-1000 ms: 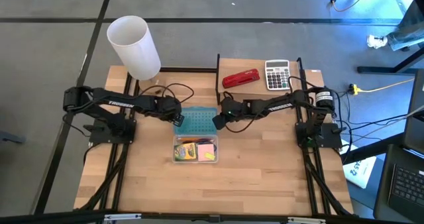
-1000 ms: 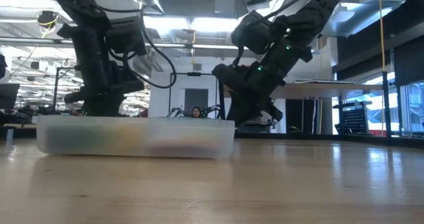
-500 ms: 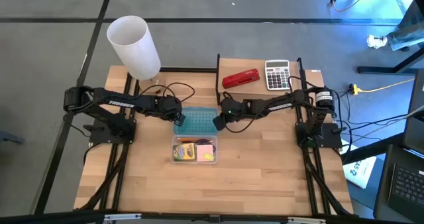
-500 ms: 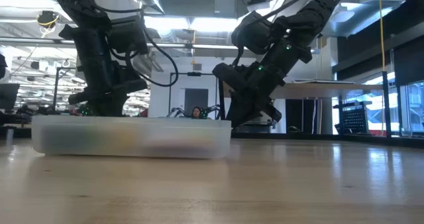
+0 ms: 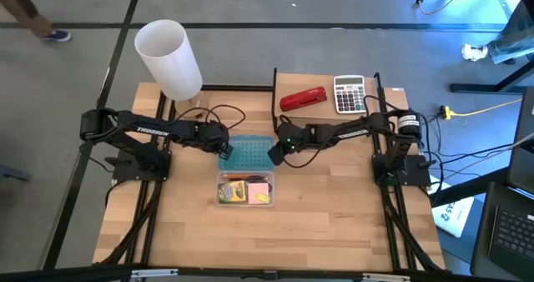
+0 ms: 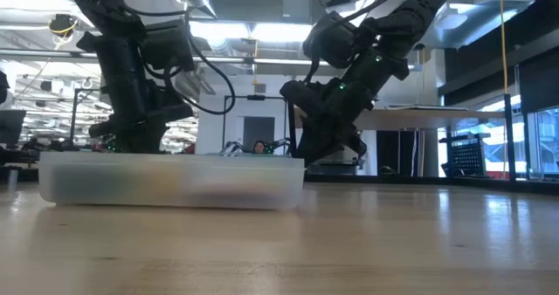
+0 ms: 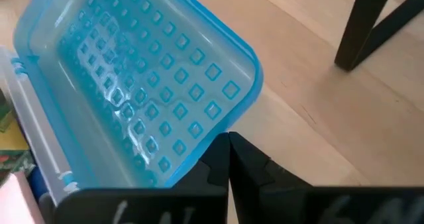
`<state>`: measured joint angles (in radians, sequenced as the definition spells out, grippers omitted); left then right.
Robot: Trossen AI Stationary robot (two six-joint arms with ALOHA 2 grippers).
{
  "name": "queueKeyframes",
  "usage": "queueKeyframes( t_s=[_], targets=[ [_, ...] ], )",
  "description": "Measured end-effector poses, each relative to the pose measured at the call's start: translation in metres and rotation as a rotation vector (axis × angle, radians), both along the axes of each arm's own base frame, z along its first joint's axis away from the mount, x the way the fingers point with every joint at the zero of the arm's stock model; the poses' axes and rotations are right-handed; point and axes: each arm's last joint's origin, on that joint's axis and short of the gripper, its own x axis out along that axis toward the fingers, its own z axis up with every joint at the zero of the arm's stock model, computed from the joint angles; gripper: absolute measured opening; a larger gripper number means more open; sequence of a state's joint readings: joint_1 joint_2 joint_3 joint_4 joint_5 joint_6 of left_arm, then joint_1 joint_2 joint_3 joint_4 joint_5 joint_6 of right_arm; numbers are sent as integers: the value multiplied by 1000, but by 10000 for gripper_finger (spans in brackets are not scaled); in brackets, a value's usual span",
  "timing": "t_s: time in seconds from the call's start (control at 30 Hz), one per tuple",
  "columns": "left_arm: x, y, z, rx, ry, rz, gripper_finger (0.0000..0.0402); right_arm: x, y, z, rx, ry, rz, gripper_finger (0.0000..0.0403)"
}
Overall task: Pack school essentials
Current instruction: Close the blue supply box
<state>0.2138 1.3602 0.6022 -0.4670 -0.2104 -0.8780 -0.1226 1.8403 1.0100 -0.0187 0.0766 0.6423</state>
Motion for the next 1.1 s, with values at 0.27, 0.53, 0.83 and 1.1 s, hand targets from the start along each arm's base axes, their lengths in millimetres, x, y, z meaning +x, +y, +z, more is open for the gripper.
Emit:
queueKeyframes(
  t_s=[0.27, 0.53, 0.83, 1.1],
  targets=[
    [3, 0, 7, 10, 25, -58, 0, -2, 2, 8, -3, -8, 46, 4],
    [8, 0, 24, 41, 64, -116, 0, -4, 3, 10, 4, 8, 75, 4],
    [9, -15, 29, 46, 87, -211, 0, -3, 4, 15, -8, 36, 135, 4],
    [5, -24, 28, 80, 151, -242, 0, 10, 19, 38, -67, 56, 257, 4]
  ],
)
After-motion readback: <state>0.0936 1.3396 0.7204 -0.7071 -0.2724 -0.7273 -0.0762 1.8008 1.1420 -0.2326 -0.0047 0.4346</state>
